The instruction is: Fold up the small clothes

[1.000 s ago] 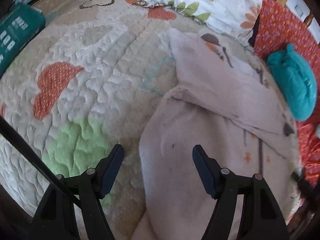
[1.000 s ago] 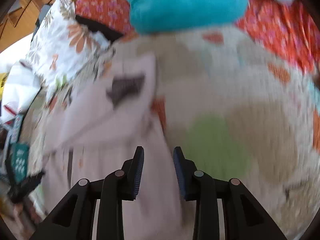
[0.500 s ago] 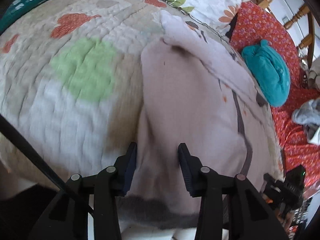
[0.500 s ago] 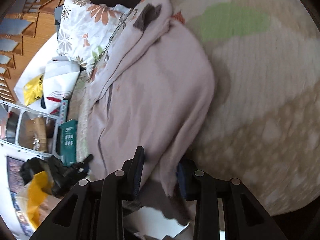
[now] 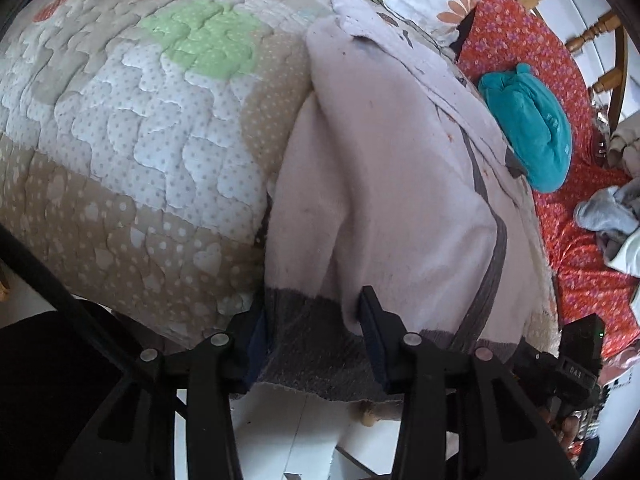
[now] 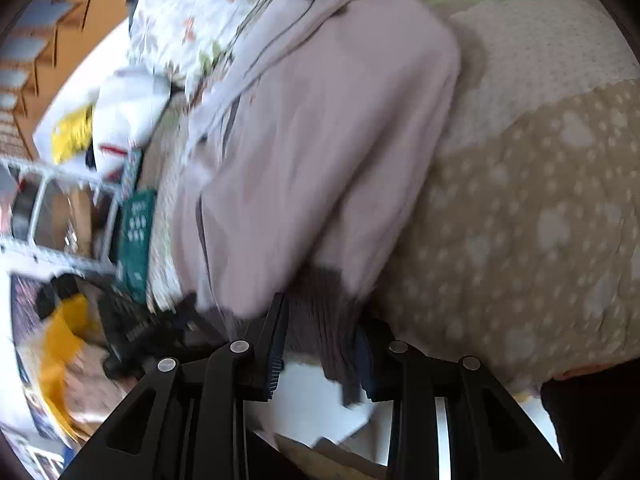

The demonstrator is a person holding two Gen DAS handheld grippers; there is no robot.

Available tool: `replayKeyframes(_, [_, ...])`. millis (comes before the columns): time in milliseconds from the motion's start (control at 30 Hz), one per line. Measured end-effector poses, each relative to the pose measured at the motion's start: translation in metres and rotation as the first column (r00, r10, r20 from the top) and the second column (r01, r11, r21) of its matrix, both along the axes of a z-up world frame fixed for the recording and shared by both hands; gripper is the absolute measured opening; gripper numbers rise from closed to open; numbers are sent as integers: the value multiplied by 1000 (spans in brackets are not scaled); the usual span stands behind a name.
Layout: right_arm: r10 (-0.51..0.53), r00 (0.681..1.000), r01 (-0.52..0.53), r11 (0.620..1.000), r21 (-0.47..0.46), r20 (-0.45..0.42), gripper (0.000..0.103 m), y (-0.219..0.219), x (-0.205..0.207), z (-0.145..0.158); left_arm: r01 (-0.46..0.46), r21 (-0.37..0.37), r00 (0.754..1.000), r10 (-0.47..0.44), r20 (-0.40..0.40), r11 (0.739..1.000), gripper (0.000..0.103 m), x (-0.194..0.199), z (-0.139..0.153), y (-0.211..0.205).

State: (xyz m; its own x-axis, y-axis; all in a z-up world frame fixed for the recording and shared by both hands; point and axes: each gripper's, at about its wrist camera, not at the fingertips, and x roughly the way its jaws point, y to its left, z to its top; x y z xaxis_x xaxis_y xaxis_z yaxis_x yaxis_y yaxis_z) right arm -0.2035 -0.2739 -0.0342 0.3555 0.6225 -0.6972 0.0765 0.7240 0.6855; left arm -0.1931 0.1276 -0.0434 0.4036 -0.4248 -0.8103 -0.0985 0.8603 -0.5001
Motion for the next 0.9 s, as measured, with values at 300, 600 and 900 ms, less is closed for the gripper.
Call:
replayKeyframes(300, [118,993,-112,970,-215,13,10,45,-12,-7,10,4,1000,-10,-2,1000,13,-8,-1,-7])
replayKeyframes(600, [72,985,-69,997,-27,158,8,9,-39,50,-50,1,986,49,162,999,3,-58,66,23])
replayKeyframes(900, [105,991,-107,994,27,81,7,-12,-103,42,-69,-88,986,81,143,994,3,-104,64,41])
